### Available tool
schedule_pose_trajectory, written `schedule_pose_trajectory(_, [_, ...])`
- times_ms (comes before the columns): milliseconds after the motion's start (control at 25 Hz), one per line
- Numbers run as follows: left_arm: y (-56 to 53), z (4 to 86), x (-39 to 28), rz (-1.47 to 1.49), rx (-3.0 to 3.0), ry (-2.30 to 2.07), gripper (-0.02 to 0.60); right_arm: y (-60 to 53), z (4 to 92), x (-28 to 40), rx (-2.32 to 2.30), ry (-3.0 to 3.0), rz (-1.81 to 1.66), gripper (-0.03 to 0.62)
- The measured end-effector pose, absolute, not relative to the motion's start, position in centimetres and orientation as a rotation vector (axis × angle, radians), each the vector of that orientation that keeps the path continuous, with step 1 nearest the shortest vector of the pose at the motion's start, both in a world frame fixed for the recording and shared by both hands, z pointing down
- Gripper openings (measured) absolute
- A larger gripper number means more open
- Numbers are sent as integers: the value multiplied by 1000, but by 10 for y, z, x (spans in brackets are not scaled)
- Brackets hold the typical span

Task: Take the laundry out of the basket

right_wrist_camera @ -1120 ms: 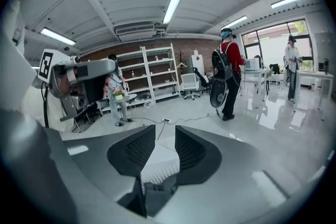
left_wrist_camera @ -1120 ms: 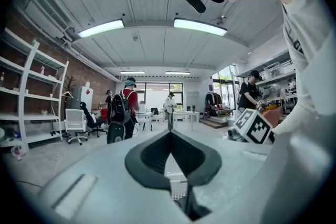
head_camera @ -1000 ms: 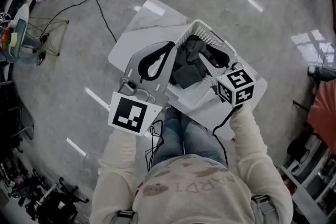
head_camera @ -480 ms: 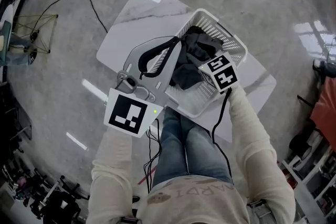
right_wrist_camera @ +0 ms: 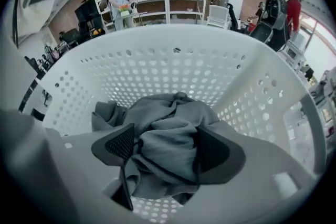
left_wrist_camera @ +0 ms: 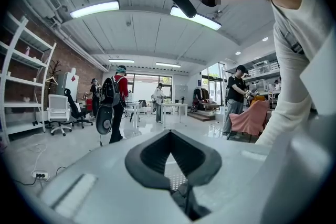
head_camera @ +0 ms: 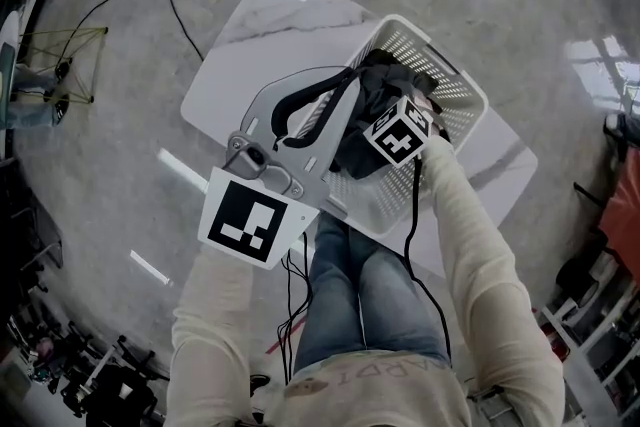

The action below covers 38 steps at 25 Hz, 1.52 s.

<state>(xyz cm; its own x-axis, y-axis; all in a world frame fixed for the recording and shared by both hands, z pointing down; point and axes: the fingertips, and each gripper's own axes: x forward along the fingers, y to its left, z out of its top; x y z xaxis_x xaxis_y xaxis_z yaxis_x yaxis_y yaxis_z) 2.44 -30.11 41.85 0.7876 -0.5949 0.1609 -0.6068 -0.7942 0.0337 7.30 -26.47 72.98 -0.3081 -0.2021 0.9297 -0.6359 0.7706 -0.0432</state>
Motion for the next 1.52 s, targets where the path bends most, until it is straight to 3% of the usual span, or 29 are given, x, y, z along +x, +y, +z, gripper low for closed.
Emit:
schedule_pose_trajectory(440, [-316, 446, 25, 251, 2881, -924, 2, -267, 787, 80, 616, -1824, 645, 477])
schedule_pose_trajectory(640, [-327, 459, 21, 252, 2857, -923, 0, -271, 802, 80, 617, -1792, 739, 476])
schedule_pose_trajectory(800, [-331, 462, 19, 239, 2840, -941, 2, -275, 801, 79, 629, -1750, 771, 416])
schedule_pose_trajectory(1040, [-330, 462, 20, 250, 2836, -948, 2, -271, 787, 80, 747, -1772, 771, 225])
schedule_pose_trajectory(1120, [-327, 459, 21, 248, 2838, -952, 2, -268, 781, 81, 784, -1791, 788, 188])
schedule_pose_trajectory(1240, [-322, 453, 25, 265, 2852, -949, 2, -267, 769, 86, 821, -1830, 799, 152])
schedule_pose_trajectory(1520, [-314, 435, 19, 261, 2856, -989, 1, -269, 724, 78, 861, -1946, 755, 137])
